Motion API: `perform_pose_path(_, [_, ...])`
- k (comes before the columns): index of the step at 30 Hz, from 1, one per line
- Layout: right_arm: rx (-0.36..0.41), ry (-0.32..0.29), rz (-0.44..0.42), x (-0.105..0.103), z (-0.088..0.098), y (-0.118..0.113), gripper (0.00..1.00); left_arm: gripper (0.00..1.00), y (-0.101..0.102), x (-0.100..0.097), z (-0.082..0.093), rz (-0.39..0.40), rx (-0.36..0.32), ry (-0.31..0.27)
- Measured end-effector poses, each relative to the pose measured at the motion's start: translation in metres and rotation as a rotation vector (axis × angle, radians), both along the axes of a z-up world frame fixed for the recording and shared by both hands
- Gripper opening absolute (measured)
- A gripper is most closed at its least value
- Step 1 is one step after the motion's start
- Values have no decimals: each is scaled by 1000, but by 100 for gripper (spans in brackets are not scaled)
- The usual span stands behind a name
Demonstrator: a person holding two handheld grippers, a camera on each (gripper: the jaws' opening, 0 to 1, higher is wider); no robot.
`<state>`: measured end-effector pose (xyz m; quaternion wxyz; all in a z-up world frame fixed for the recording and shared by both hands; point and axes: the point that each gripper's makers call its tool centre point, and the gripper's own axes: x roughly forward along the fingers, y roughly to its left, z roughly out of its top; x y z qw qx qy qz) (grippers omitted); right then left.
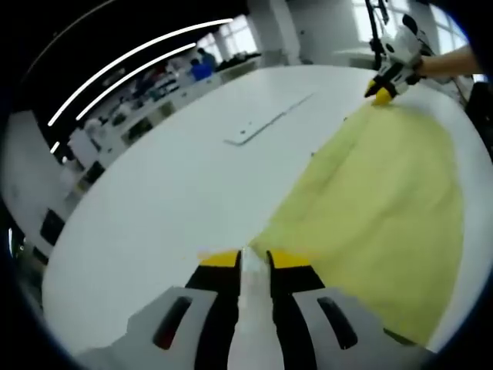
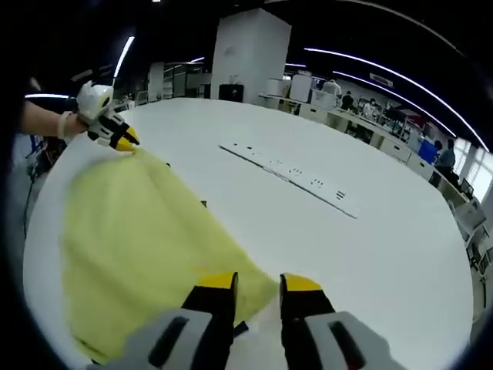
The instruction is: Fold the garment on the visible template until the final outline fits inside the template.
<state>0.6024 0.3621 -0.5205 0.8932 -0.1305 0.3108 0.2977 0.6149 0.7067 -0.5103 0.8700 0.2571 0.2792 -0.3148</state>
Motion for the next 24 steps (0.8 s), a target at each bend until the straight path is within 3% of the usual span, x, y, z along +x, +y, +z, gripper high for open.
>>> perform_pose_path(1, [18, -3, -3, 0, 2, 1, 29, 26, 0, -1, 1, 2, -13, 2])
perform_pose_path(8, [148, -5, 7, -12, 13, 7, 54, 54, -10, -13, 15, -15, -138, 19])
perform_pose_path(11, [158, -5, 21, -20, 16, 7, 59, 63, -12, -20, 18, -18, -155, 37])
perform_pose_path(15, [196, 14, 26, -30, 23, 8, 69, 79, -22, -30, 29, -11, -269, 74])
perform_pose_path(19, [214, -11, 14, -37, 34, 6, 70, 88, -28, -39, 44, -6, -349, 92])
perform_pose_path(24, [239, -9, -4, -51, 39, 2, 70, 94, -31, -50, 53, -12, -392, 108])
